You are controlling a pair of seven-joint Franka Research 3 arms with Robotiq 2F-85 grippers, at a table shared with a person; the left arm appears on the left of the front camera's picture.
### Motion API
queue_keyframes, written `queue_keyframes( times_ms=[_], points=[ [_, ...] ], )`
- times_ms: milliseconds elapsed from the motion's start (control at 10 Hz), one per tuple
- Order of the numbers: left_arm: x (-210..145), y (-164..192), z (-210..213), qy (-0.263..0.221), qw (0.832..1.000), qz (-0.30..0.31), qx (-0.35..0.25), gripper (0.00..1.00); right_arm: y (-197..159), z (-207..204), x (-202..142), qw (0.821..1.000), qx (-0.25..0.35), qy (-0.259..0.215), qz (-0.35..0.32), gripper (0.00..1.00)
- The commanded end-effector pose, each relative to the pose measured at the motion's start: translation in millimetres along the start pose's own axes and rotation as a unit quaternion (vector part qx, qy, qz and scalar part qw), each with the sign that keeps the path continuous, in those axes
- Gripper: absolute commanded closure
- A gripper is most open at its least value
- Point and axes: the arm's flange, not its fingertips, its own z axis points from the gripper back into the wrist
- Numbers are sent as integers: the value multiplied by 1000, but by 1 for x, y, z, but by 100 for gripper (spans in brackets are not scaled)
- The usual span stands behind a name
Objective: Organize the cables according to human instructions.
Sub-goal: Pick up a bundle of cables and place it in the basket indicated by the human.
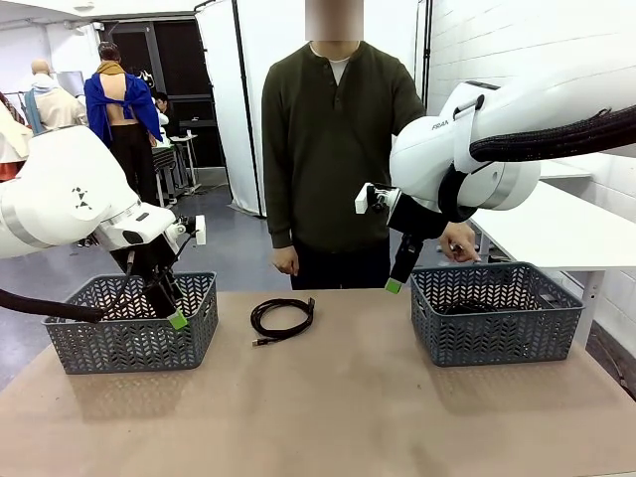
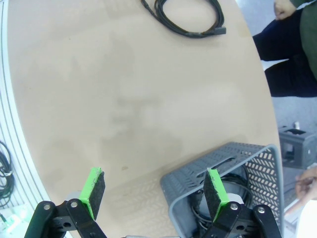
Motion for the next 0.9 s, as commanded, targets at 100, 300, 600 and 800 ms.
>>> queue_keyframes(
  times_ms=[100, 300, 600, 800],
  points=[
    [2, 2, 0, 1, 1000, 2, 2, 0, 1, 0, -1, 1000, 0, 0, -1, 0],
    [2, 2, 0, 1, 1000, 2, 2, 0, 1, 0, -1, 1000, 0, 0, -1, 0],
    [2, 2, 0, 1, 1000, 2, 2, 0, 1, 0, -1, 1000, 0, 0, -1, 0],
    [2, 2, 0, 1, 1000, 2, 2, 0, 1, 0, -1, 1000, 0, 0, -1, 0]
  ],
)
